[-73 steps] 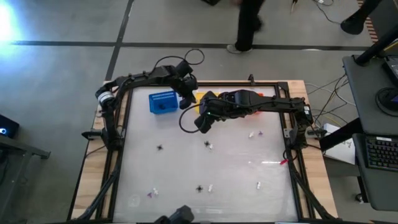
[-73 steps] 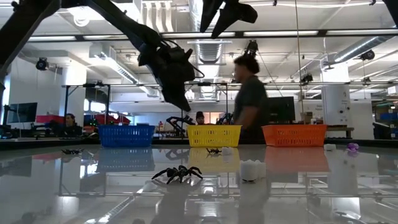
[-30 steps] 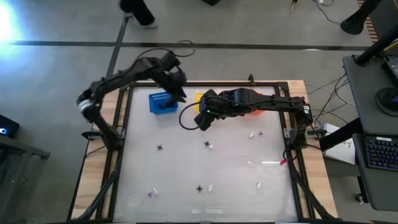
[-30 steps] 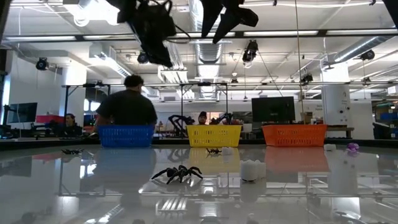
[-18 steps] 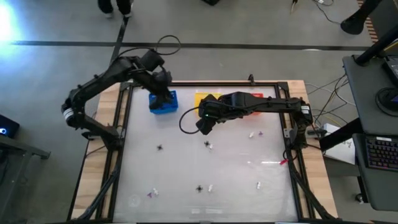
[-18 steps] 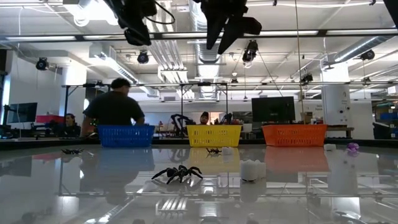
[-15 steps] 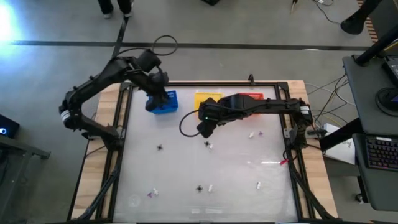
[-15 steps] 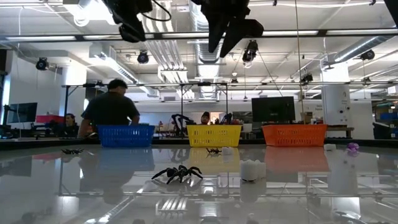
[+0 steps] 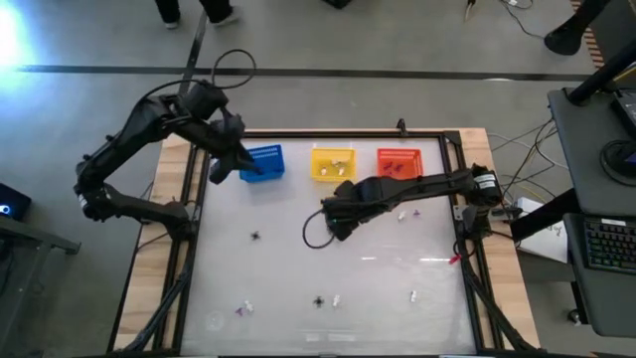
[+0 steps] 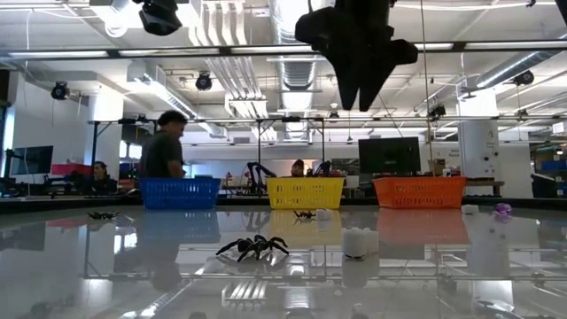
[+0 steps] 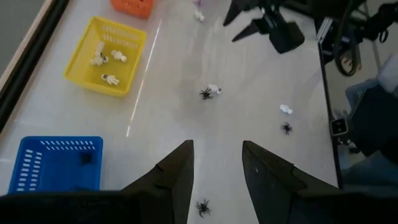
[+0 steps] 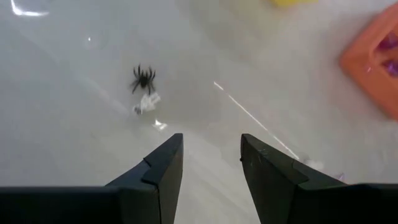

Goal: Sort Halloween decoration
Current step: Put the white skeleton toy into the yellow basket

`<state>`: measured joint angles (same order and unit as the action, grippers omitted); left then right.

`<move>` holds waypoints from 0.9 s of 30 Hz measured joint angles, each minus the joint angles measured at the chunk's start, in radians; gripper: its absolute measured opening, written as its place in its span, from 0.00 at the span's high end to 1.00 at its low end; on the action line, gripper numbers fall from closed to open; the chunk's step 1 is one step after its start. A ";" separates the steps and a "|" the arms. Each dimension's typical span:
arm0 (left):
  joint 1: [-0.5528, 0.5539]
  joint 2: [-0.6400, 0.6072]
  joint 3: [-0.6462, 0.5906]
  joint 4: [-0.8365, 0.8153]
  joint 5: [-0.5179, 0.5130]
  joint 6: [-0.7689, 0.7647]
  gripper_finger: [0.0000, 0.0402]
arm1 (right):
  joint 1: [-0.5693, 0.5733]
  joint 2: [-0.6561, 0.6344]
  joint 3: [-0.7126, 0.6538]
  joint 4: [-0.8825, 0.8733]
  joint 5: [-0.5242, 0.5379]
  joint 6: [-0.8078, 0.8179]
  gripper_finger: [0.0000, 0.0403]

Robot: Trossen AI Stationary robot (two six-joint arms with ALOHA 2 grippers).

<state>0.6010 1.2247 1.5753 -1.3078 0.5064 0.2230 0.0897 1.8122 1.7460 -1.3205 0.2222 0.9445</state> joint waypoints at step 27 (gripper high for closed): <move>0.001 -0.143 0.000 -0.078 0.000 0.095 0.70 | 0.294 0.002 -0.017 0.005 -0.066 0.741 0.63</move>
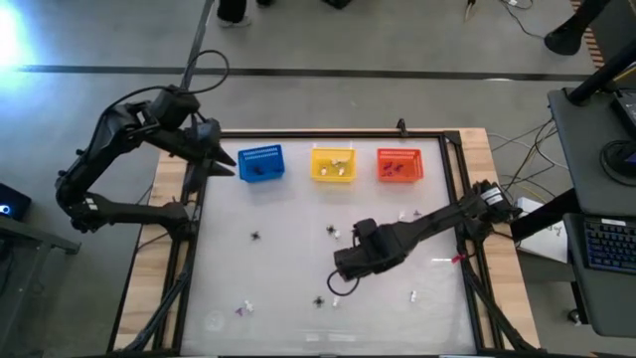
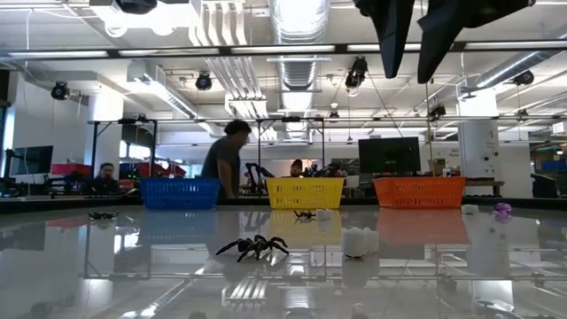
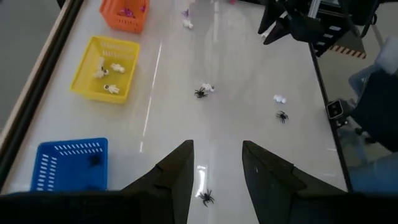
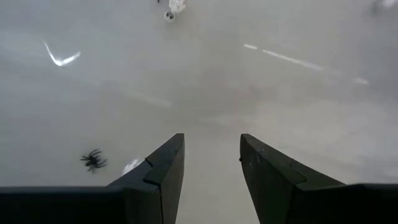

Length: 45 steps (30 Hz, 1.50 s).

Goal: Sort Halloween decoration
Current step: Put the white skeleton toy into the yellow basket

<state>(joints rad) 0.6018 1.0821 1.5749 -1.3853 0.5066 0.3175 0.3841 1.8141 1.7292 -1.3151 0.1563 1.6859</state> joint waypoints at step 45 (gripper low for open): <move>0.000 -0.021 -0.001 -0.059 0.001 0.040 0.70 | 0.307 0.003 -0.307 0.108 -0.244 0.700 0.52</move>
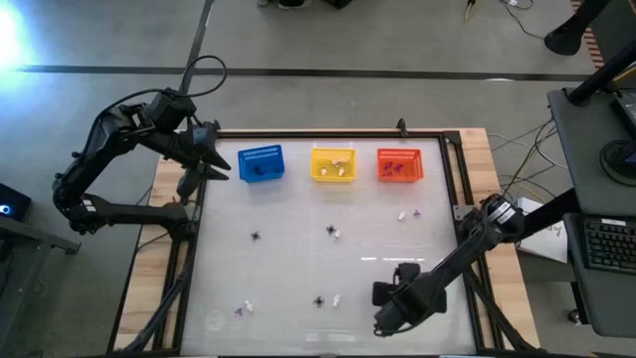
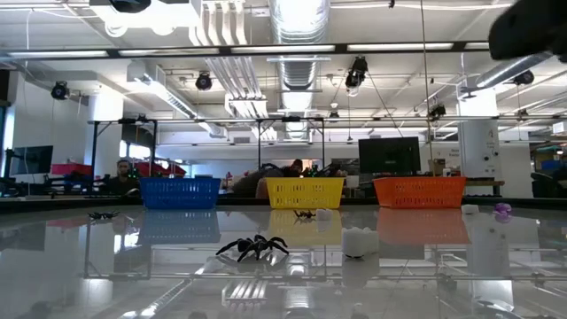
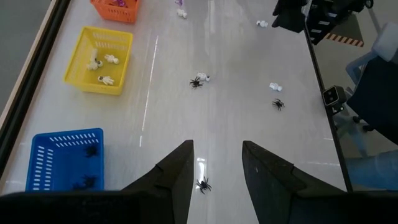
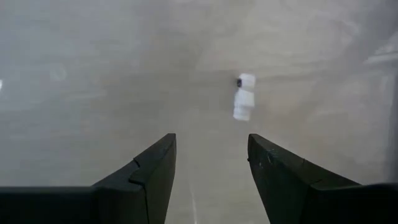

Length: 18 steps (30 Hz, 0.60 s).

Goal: Sort Halloween decoration
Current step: Put the white skeleton toy into the yellow basket

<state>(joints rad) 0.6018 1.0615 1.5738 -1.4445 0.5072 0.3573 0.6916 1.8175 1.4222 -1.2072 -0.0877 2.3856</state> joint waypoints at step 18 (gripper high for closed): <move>0.000 0.000 -0.003 0.000 0.000 0.000 0.70 | 0.004 0.000 -0.213 0.122 -0.052 0.000 0.53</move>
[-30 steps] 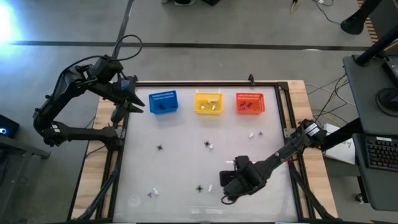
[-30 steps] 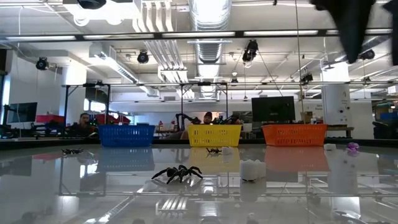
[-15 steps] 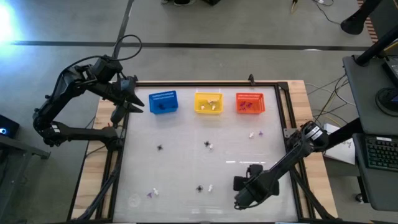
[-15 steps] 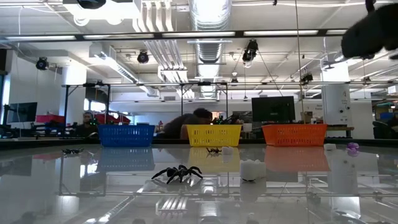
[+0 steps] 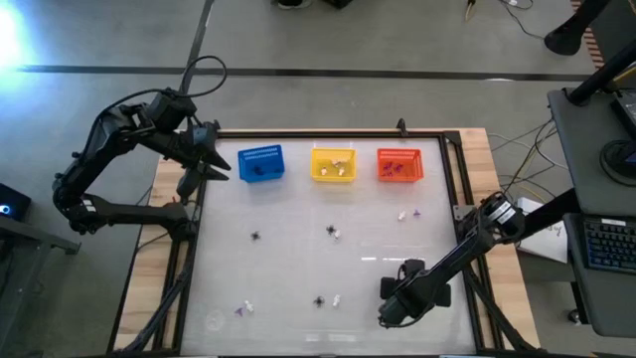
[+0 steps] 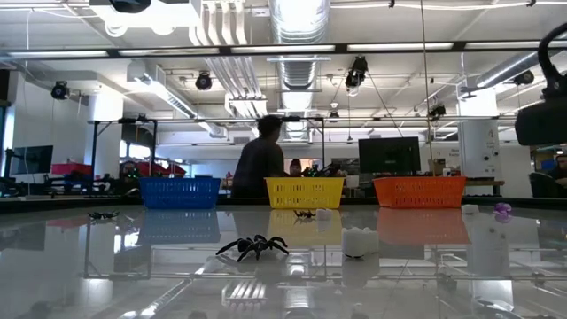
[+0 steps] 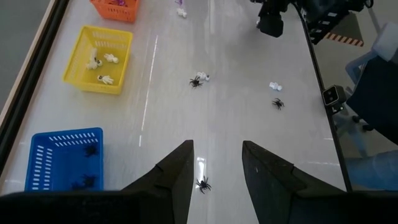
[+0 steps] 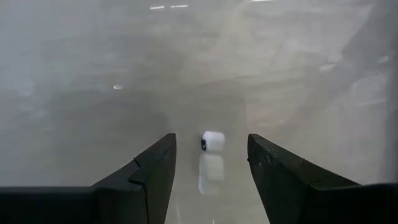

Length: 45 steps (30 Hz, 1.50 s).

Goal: Sort Halloween decoration
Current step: Put the white skeleton toy into the yellow basket

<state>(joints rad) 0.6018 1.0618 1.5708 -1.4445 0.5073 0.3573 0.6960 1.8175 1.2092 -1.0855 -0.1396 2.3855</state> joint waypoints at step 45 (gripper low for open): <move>0.000 -0.008 -0.074 0.109 -0.046 0.080 0.70 | -0.199 -0.002 0.159 0.122 0.298 -0.293 0.97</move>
<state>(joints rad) 0.6022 1.0542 1.4971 -1.3359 0.4614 0.4368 0.4970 1.8156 1.3678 -0.9634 0.1579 2.0920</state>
